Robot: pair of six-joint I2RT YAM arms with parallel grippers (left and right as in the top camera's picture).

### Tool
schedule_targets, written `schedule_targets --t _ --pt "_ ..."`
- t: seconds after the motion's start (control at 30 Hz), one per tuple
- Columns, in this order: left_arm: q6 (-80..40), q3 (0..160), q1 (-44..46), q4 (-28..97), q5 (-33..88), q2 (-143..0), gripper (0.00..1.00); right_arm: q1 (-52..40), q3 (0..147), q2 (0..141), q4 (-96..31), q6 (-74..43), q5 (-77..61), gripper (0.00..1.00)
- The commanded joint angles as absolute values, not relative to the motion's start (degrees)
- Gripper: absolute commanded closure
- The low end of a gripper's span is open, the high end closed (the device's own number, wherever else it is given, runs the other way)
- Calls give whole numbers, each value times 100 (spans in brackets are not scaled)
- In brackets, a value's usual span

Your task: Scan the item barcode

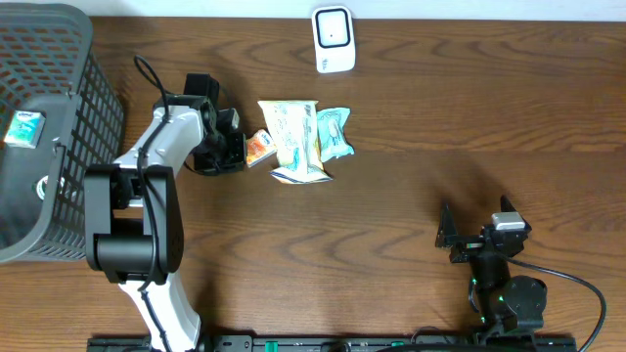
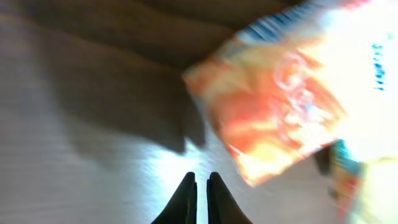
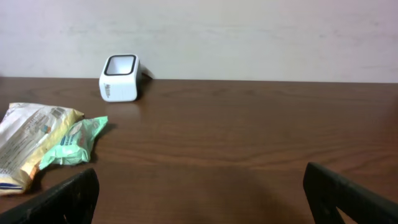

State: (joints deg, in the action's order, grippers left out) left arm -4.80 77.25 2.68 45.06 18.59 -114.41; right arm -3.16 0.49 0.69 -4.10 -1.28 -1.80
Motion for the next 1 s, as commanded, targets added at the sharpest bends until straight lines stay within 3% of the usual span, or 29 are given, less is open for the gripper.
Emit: schedule_targets --t 0.0,0.33,0.6,0.83,0.97 --pt "-1004 7752 283 4606 2523 -11273 93 -338 32 32 -427 -209 -167 1" --pt "-1280 7708 486 4799 2534 -11273 92 -338 32 32 -427 -209 -165 1" --pt "-266 7883 486 5343 2502 -11266 93 -338 32 32 -427 -209 -165 1" --pt "-89 8200 366 5349 1203 -11157 92 -338 32 32 -427 -209 -165 1" --pt "-89 8200 318 4866 1083 -11153 92 -338 32 32 -429 -209 -165 1"
